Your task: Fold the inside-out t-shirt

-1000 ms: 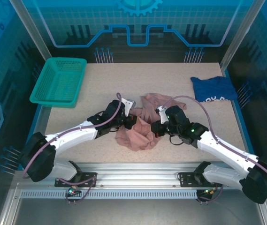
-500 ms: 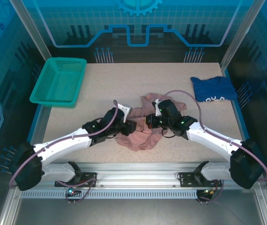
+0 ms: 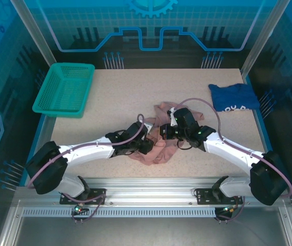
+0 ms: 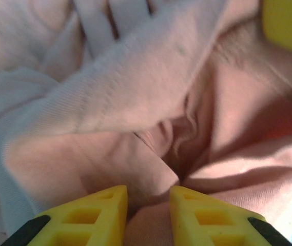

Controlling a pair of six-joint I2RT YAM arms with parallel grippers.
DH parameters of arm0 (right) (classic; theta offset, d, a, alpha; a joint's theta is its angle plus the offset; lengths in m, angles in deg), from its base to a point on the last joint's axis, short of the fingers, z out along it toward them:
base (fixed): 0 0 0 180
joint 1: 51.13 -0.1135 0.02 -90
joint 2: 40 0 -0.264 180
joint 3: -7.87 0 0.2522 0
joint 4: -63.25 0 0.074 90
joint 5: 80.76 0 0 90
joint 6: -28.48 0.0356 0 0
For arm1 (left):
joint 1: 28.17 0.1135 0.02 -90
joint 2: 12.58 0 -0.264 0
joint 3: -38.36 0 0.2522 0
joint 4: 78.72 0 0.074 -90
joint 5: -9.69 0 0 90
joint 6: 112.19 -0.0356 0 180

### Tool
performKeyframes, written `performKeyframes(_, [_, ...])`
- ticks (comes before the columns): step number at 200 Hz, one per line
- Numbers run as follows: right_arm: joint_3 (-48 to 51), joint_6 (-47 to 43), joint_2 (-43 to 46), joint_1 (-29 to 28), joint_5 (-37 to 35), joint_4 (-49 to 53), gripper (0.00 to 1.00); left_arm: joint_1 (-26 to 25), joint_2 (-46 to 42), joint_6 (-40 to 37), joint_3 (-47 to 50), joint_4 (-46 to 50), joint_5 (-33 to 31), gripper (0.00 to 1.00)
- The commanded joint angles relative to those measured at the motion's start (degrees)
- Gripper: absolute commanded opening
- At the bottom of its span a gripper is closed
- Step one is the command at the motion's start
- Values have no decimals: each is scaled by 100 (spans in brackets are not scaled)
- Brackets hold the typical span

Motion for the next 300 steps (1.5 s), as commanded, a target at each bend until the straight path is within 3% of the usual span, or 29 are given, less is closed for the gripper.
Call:
performKeyframes(1, [-40,-110,-18,59,189,228,0,-93,-270,-151,367,-102,832,30])
performKeyframes(39, [11,-235,-112,10,381,373,0,-51,-640,-7,414,-132,351,35])
performKeyframes(70, [22,-248,-128,-34,390,384,0,52,-424,339,39,164,-178,41])
performKeyframes(167, [-32,-363,-146,-12,285,463,0,44,588,102,-432,-16,-39,46])
performKeyframes(246, [10,-405,-106,50,239,513,0,47,275,17,-230,-261,-67,16])
performKeyframes(300, [-77,-537,45,157,147,698,0,109,-742,-203,242,-279,94,8])
